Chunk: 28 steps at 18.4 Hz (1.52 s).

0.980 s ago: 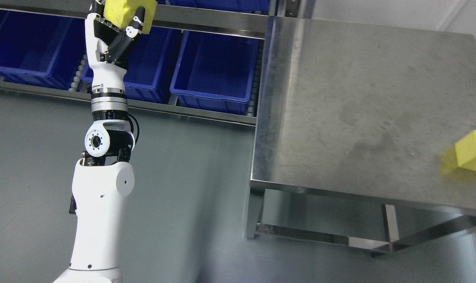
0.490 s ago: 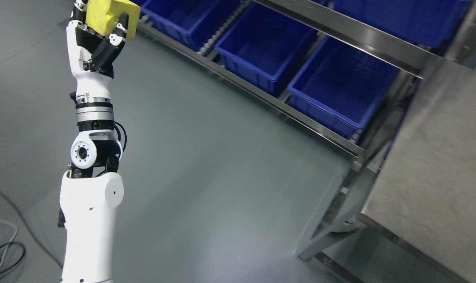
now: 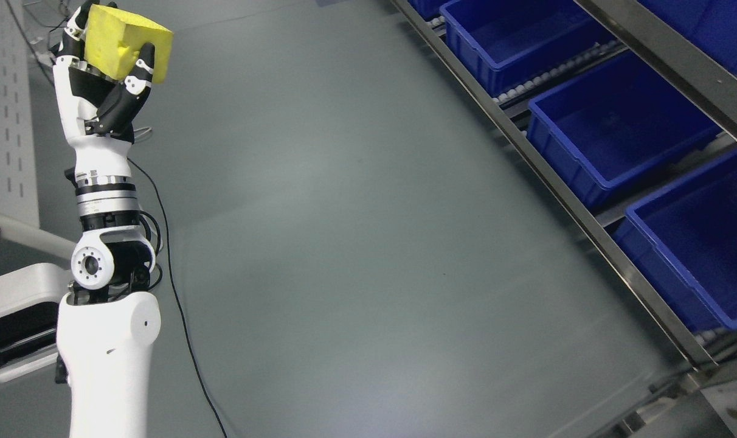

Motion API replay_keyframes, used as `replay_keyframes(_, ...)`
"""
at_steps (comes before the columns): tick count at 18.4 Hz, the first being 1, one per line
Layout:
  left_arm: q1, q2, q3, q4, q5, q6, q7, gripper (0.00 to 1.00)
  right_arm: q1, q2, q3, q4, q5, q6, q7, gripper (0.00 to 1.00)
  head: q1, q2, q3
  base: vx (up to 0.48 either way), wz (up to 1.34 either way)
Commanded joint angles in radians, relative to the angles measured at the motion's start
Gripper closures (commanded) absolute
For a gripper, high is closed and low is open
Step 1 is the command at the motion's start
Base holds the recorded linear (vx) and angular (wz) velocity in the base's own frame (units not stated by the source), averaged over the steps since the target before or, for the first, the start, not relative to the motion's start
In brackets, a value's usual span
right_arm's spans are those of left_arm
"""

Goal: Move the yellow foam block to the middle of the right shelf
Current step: 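Hold the cube raised in the left hand while turning toward the blue bins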

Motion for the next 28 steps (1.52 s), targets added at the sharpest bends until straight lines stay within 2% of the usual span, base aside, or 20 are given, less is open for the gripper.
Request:
replay_keyframes(1, 0.048, 0.039, 0.049, -0.059, 0.000, -0.001, 0.001, 0.52, 0.002, -0.017, 0.000, -0.017, 0.003, 0.000, 0.000, 0.00, 0.0000, 0.000, 0.000, 0.097, 0.54)
replay_keyframes(14, 0.089, 0.031, 0.042, -0.107, 0.000, 0.000, 0.001, 0.52, 0.002, -0.017, 0.000, -0.017, 0.003, 0.000, 0.000, 0.00, 0.0000, 0.000, 0.000, 0.134, 0.21)
replay_keyframes(24, 0.099, 0.021, 0.006, -0.110, 0.000, -0.001, -0.001, 0.52, 0.002, -0.017, 0.000, -0.017, 0.003, 0.000, 0.000, 0.00, 0.0000, 0.000, 0.000, 0.357, -0.14)
replay_keyframes(28, 0.097, 0.018, 0.006, -0.110, 0.000, -0.001, -0.039, 0.52, 0.002, -0.017, 0.000, -0.017, 0.003, 0.000, 0.000, 0.00, 0.0000, 0.000, 0.000, 0.464, -0.14)
